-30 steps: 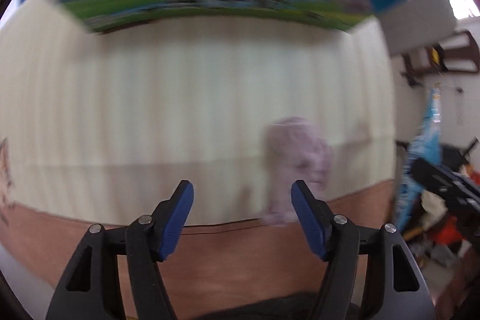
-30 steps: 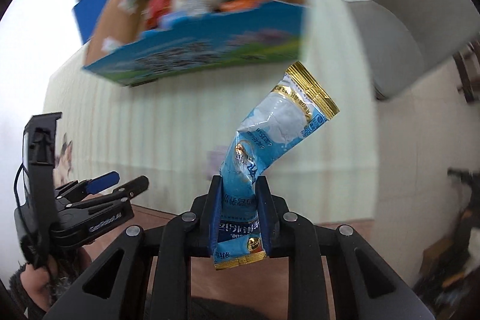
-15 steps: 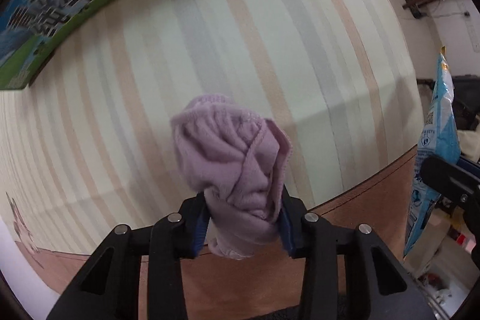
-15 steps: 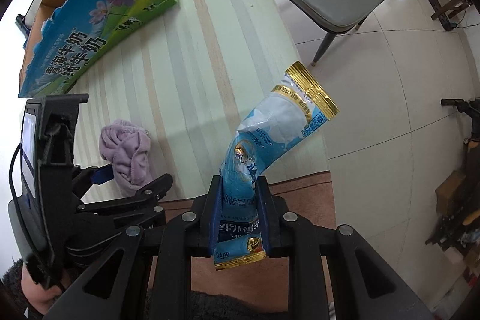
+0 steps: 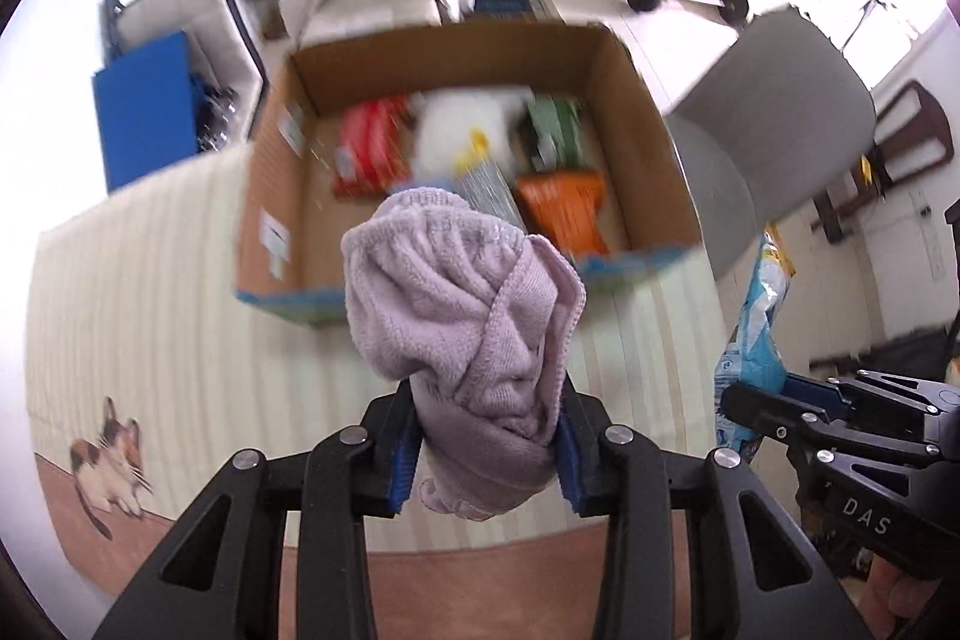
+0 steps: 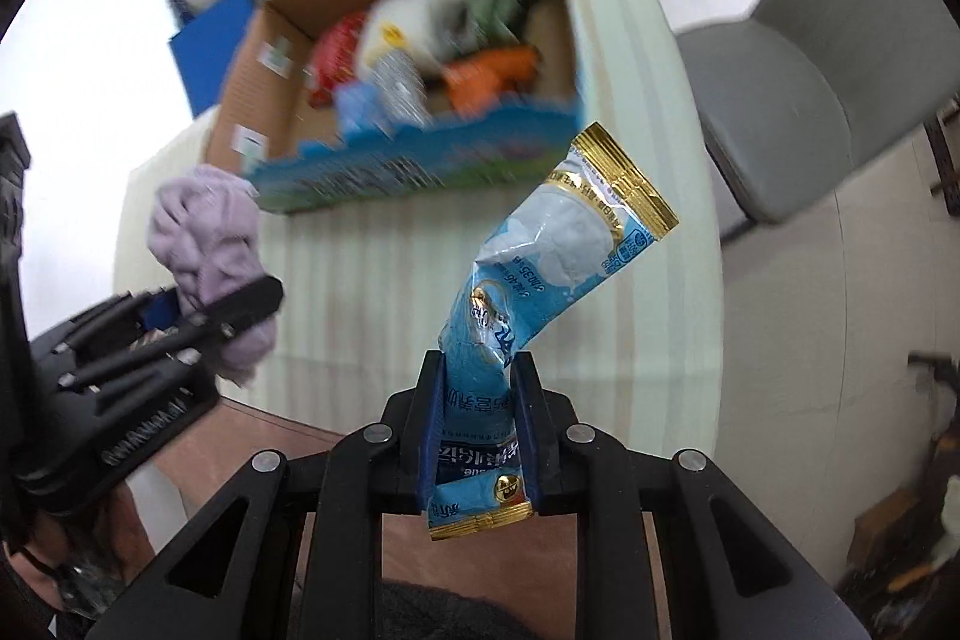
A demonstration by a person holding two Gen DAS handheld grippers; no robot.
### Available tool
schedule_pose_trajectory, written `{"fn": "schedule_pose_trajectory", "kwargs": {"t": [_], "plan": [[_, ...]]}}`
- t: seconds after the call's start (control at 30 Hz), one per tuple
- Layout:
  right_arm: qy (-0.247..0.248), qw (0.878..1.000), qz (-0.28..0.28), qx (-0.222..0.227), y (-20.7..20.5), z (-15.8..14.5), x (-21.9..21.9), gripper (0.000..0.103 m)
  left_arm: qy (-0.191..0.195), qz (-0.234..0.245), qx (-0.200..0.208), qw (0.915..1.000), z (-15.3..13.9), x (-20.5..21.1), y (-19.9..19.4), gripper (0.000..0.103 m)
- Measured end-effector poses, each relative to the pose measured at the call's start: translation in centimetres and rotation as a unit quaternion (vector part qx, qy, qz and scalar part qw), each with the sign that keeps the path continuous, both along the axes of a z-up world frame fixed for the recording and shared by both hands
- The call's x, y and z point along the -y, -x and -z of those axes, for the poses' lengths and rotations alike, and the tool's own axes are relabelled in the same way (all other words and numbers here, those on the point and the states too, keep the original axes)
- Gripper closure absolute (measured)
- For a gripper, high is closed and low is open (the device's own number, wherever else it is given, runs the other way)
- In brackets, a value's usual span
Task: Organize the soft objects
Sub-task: 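Lower the cloth and milk stick into the box and open both tools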
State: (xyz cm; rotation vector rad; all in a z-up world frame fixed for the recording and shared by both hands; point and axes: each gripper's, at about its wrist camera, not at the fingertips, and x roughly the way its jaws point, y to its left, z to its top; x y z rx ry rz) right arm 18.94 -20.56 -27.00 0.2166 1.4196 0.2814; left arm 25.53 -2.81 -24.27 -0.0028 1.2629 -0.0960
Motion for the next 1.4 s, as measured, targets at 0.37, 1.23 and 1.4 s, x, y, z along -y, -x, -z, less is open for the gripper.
{"fn": "schedule_pose_trajectory", "kwargs": {"t": [0.37,1.23,1.4], "plan": [[0.076,0.996,-0.03,0.04,-12.1,-4.8,-1.2,0.08,-0.035,-0.056,-0.002,0.9978,-0.2,-6.7,-7.7,0.069],[0.198,0.976,-0.067,-0.062,-23.0,6.4,-5.6,0.008,0.029,-0.087,-0.155,0.9837,9.7,-9.6,-16.2,0.007],[0.15,0.986,-0.044,-0.058,-21.9,5.8,-5.4,0.0,0.032,-0.074,-0.128,0.9885,8.3,-9.0,-15.3,0.006]]}}
